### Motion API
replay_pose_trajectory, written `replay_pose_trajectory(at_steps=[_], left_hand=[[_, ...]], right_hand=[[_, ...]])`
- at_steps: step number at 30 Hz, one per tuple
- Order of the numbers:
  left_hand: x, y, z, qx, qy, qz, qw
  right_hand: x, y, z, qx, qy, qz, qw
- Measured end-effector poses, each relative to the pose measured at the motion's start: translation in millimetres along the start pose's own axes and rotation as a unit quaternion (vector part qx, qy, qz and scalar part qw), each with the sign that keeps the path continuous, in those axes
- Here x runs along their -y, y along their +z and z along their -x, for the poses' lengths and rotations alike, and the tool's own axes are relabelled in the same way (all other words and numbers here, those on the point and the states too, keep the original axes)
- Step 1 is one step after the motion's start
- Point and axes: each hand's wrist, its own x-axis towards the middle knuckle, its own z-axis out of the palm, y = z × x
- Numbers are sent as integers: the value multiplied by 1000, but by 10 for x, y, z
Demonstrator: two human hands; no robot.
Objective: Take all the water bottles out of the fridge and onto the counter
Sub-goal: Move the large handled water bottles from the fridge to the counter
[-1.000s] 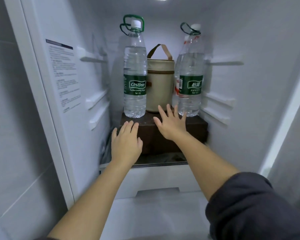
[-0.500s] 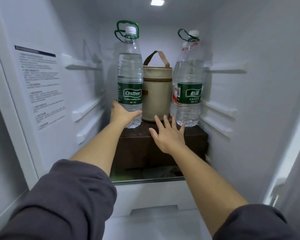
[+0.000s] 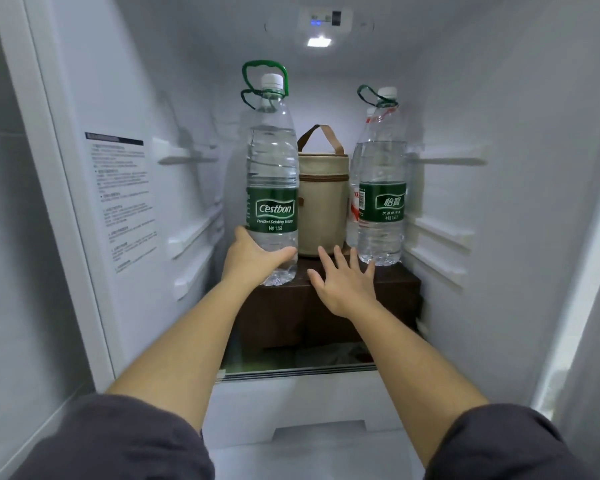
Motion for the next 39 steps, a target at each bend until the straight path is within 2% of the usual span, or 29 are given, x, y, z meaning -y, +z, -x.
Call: replay_pose_trajectory(at_steps=[6, 9, 11, 13, 16, 19, 22, 28, 35, 39], left_hand=[[-12, -95, 181, 19, -1, 15, 1000], [-9, -111, 202, 28, 0, 4, 1000], [1, -121, 198, 32, -4, -5, 999], [17, -127, 193, 33, -8, -15, 999], [36, -123, 181, 38, -5, -14, 999], [41, -98, 173, 34, 1, -17, 999], [41, -84, 165, 34, 1, -6, 999], [51, -89, 174, 24, 21, 4, 1000], [27, -133, 206, 51, 28, 27, 998], [-17, -157, 288, 45, 64, 29, 997]], right_hand=[[-7, -20, -19, 23, 5, -18, 1000], [-34, -105, -56, 21, 15, -125, 992], [-45, -249, -81, -16, 33, -266, 963], [2, -479, -131, -61, 42, -362, 929], [184, -938, -251, -101, 30, -438, 893], [452, -1368, -373, -89, -3, -506, 858], [744, -1702, -479, -68, -19, -527, 847], [1091, -1901, -677, -61, -1, -509, 858], [1001, -1925, -569, -62, -11, -511, 857], [838, -2037, -404, -68, -9, -492, 868]])
